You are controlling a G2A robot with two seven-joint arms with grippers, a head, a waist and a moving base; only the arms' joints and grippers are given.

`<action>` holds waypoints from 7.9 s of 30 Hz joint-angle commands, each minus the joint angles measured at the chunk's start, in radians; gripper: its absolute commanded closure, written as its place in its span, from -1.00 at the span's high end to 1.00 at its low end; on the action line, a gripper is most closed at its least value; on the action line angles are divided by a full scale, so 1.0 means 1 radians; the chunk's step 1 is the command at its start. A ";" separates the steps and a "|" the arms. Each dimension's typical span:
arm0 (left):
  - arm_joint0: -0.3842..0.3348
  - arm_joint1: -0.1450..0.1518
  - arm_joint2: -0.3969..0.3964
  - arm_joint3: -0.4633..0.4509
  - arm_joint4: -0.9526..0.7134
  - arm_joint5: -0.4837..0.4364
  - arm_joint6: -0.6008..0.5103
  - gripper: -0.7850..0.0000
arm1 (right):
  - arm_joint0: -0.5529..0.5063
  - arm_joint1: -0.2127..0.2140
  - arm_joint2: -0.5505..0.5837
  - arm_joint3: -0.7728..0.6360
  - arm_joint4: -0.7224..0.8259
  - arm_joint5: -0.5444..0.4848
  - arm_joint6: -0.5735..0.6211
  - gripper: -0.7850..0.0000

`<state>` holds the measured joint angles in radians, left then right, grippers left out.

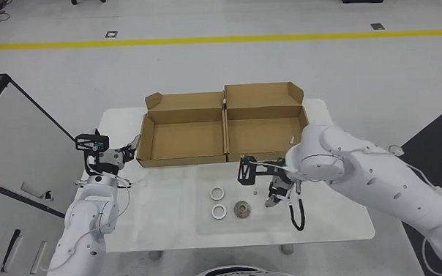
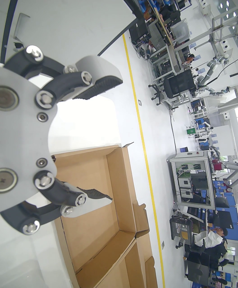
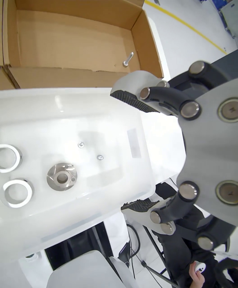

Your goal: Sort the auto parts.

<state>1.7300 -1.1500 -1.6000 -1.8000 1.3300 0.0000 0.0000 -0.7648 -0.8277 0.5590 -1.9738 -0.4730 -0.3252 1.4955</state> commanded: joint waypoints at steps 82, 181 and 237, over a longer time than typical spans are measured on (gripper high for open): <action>0.000 0.000 0.000 0.000 0.000 0.000 0.000 1.00 | 0.162 -0.205 -0.389 0.420 0.005 -0.026 -0.027 -0.22; 0.000 0.000 0.000 0.000 0.000 0.000 0.000 1.00 | -0.017 0.073 0.263 0.129 1.625 -0.365 -0.365 -1.00; 0.000 0.000 0.000 0.000 0.000 0.000 0.000 1.00 | -0.202 -0.144 0.572 0.072 1.695 0.067 -0.315 -1.00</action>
<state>1.7300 -1.1500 -1.6000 -1.8000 1.3300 0.0000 0.0000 -0.9633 -0.9710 1.1283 -1.8998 1.2211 -0.2598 1.1837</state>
